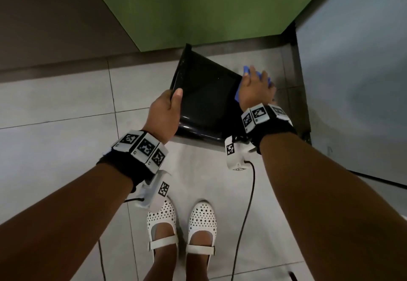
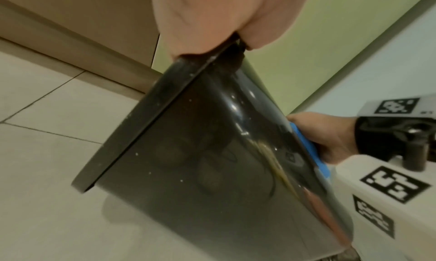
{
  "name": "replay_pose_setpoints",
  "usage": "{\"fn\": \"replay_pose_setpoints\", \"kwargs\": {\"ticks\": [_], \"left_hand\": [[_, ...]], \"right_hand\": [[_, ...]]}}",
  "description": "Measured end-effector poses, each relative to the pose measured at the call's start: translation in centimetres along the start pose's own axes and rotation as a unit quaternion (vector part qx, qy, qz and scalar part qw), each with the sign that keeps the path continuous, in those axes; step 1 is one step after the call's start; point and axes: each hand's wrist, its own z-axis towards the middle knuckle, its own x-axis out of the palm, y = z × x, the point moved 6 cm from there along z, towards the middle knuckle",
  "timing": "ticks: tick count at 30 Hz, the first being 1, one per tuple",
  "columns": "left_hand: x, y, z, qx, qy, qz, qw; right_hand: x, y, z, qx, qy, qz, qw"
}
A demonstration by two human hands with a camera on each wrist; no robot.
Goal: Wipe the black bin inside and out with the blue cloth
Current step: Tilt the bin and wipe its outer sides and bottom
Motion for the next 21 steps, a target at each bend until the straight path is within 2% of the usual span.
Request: {"fn": "replay_pose_setpoints", "kwargs": {"ticks": [5, 7, 9, 12, 15, 17, 19, 21], "left_hand": [[0.0, 0.4, -0.3, -0.017, -0.027, 0.013, 0.999], [0.0, 0.6, -0.5, -0.035, -0.041, 0.013, 0.998], [0.3, 0.5, -0.8, -0.042, -0.045, 0.006, 0.998], [0.4, 0.1, -0.9, -0.044, -0.046, 0.003, 0.998], [0.4, 0.0, -1.0, -0.04, -0.02, 0.013, 0.999], [0.2, 0.4, -1.2, -0.033, 0.005, 0.023, 0.999], [0.2, 0.6, -1.4, -0.022, 0.021, 0.017, 0.999], [0.2, 0.5, -1.3, -0.013, 0.02, 0.009, 1.0]], "right_hand": [[-0.3, -3.4, -2.2, 0.124, -0.027, 0.097, 0.987], [0.2, -3.0, -5.2, 0.133, -0.037, 0.043, 0.99], [1.6, -0.9, -8.8, 0.064, -0.024, -0.019, 0.997], [4.5, 3.2, -14.2, -0.108, 0.046, -0.051, 0.992], [4.4, 3.5, -13.0, -0.165, 0.063, -0.088, 0.98], [3.4, 1.0, -9.4, -0.116, 0.043, -0.072, 0.99], [2.3, -2.8, -5.7, -0.018, 0.027, -0.01, 0.999], [1.6, -5.4, -3.6, 0.059, 0.02, 0.05, 0.997]]}}
